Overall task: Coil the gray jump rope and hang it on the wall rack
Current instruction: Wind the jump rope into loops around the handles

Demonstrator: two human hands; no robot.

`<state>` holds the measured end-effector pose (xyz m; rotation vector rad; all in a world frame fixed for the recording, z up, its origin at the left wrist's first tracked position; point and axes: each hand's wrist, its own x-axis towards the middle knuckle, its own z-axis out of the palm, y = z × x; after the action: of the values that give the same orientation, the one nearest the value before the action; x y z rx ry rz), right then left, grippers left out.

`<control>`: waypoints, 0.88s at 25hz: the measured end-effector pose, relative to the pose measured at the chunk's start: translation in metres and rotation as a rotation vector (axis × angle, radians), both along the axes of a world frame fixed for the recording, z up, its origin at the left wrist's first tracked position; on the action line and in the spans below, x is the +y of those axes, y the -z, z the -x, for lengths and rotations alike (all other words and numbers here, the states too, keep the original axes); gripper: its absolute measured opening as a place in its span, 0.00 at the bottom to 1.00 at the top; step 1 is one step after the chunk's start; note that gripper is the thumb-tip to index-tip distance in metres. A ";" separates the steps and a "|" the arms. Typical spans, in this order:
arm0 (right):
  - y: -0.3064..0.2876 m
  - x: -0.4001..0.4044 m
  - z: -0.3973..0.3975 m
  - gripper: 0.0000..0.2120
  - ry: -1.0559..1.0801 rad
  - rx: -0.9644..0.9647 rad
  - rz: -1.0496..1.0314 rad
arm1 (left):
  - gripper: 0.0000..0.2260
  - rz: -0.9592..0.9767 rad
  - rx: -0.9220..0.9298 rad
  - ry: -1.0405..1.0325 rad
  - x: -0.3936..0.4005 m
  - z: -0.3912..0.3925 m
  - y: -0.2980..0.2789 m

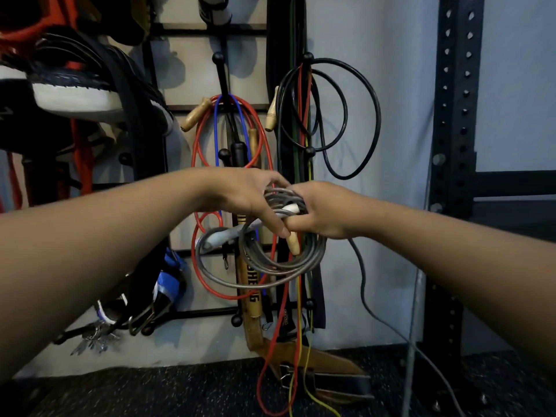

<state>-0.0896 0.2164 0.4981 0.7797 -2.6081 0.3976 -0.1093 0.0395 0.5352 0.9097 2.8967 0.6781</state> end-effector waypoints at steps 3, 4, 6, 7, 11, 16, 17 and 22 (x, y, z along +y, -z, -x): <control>-0.010 0.006 -0.003 0.12 -0.004 0.046 -0.065 | 0.10 -0.105 -0.172 0.108 -0.002 0.005 0.009; -0.010 0.008 -0.003 0.14 0.005 0.040 -0.064 | 0.09 -0.112 -0.159 0.117 -0.002 0.003 0.014; -0.009 0.012 -0.003 0.18 -0.002 -0.020 -0.019 | 0.11 -0.065 -0.085 0.097 -0.002 0.000 0.018; -0.009 0.015 -0.005 0.20 -0.014 -0.076 0.025 | 0.14 -0.020 -0.050 0.086 -0.003 0.000 0.018; -0.012 0.039 -0.013 0.16 -0.083 -0.349 0.255 | 0.26 -0.052 -0.047 0.072 -0.021 0.000 0.021; 0.009 0.064 -0.016 0.19 -0.029 -0.338 0.596 | 0.12 -0.811 -0.316 0.166 -0.035 0.004 0.052; 0.017 0.059 -0.014 0.20 -0.023 -0.335 0.639 | 0.13 -0.974 -0.360 0.170 -0.029 0.005 0.059; 0.054 0.029 -0.001 0.40 -0.266 -0.621 1.057 | 0.13 -1.615 -0.378 0.138 0.012 0.011 0.068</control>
<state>-0.0882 0.2455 0.4438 0.6367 -2.2047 2.1258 -0.1205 0.0518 0.4674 0.7317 1.4413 2.7631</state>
